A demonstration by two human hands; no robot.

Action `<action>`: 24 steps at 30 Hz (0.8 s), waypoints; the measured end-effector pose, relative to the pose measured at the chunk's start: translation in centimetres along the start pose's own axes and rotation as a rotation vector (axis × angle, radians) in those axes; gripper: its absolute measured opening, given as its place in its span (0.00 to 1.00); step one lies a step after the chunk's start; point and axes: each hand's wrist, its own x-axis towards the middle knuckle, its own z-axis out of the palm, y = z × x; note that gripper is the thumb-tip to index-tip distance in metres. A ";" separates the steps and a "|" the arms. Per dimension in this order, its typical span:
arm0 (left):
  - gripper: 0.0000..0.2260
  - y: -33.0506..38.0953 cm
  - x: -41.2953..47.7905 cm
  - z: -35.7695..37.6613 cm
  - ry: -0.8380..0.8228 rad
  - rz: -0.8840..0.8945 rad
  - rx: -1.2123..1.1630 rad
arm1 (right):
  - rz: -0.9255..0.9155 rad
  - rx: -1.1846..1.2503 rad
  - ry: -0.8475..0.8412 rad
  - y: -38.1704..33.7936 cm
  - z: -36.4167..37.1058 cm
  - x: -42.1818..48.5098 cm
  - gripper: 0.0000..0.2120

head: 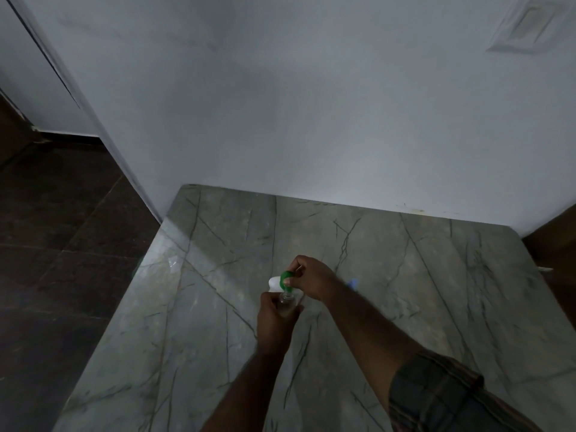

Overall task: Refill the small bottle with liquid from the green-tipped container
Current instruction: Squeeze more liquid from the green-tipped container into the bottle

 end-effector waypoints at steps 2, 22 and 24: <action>0.19 0.1 -0.1 -0.1 -0.002 0.010 0.001 | -0.003 -0.005 -0.003 -0.2 -0.2 0.0 0.10; 0.19 0.1 0.0 -0.2 -0.019 0.006 -0.024 | -0.017 -0.022 -0.009 -0.7 -0.5 -0.3 0.10; 0.19 0.3 0.1 -0.2 -0.023 0.002 -0.018 | -0.011 -0.023 -0.005 -0.8 -0.7 -0.3 0.10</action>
